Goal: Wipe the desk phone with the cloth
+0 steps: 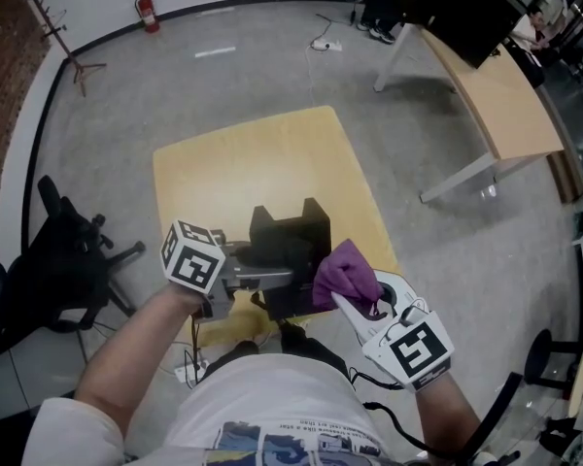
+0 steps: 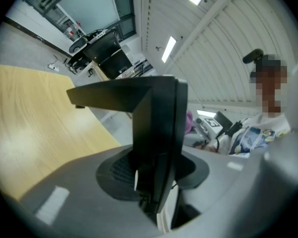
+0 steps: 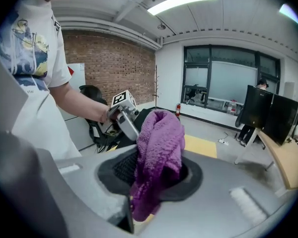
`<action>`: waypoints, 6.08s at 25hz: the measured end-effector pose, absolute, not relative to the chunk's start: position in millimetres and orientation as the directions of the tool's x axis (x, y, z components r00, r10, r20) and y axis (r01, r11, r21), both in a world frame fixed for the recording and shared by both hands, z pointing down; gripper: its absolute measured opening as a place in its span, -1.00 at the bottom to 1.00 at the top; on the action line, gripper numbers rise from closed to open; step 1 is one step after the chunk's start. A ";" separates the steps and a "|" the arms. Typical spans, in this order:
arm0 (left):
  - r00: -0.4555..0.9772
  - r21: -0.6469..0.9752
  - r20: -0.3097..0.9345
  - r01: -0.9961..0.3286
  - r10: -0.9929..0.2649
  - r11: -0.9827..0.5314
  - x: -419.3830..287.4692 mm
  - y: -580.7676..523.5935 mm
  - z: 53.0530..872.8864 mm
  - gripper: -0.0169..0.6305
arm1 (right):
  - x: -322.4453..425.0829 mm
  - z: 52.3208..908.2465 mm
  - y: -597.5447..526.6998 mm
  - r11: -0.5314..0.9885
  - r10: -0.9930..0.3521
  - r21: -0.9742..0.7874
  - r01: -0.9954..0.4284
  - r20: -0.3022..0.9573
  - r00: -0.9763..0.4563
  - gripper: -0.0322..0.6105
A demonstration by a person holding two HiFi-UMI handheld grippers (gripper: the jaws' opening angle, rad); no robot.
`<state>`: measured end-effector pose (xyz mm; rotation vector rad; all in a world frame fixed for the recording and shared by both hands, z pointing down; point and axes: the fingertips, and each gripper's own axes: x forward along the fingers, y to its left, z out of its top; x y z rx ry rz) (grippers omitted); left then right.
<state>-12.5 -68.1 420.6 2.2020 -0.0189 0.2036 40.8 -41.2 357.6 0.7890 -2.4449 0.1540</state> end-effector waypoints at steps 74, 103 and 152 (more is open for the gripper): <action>0.963 0.794 0.172 -0.009 0.210 -0.608 35.2 -14.0 409.9 -0.39 | -36.0 363.2 -121.2 0.983 0.146 -0.175 0.049 0.598 -0.788 -0.59; 0.975 0.777 0.131 0.013 0.181 -0.630 14.5 -18.1 406.5 -0.39 | 43.5 361.0 -138.6 0.930 -0.027 -0.307 -0.201 0.488 -0.872 -0.59; 0.979 0.770 0.063 0.075 0.192 -0.633 3.0 -30.9 382.8 -0.39 | 40.2 401.4 -61.9 0.934 0.072 -0.344 -0.097 0.445 -0.893 -0.59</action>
